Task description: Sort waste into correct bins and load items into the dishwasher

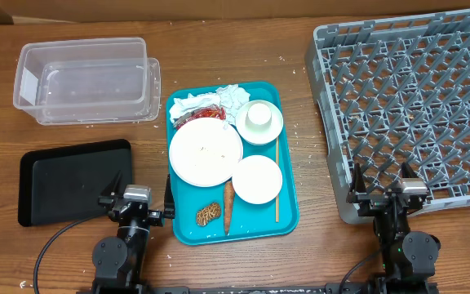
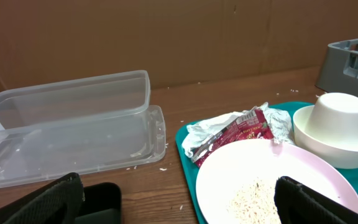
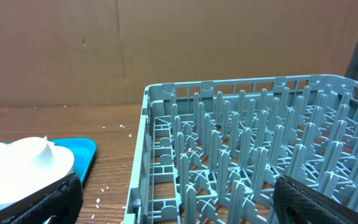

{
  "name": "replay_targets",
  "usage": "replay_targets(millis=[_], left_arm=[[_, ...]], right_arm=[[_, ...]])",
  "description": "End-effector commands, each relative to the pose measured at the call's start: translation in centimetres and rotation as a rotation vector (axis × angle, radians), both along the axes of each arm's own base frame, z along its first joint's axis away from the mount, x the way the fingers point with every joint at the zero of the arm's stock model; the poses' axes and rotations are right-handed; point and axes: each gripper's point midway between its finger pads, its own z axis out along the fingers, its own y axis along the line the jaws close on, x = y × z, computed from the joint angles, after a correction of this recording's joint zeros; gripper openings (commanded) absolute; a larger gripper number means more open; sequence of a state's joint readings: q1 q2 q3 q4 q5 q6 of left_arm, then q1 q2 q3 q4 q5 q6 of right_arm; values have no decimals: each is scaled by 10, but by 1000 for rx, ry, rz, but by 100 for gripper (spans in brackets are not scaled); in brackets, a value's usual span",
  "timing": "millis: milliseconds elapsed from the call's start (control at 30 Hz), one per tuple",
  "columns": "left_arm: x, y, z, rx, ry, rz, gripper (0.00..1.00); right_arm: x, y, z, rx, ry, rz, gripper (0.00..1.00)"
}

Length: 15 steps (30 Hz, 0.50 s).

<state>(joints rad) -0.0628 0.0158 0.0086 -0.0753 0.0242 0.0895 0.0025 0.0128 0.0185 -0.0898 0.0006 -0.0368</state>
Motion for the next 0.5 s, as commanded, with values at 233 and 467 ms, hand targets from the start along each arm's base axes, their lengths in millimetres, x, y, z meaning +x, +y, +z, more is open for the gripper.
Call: replay_targets(millis=[233,467], left_arm=[[-42,-93,66,-212,-200,-608,100],[-65,-102,107,-278,-319,-719,100]], right_arm=[[0,1,-1,4,-6,2,100],[0,1,-1,4,-6,2,100]])
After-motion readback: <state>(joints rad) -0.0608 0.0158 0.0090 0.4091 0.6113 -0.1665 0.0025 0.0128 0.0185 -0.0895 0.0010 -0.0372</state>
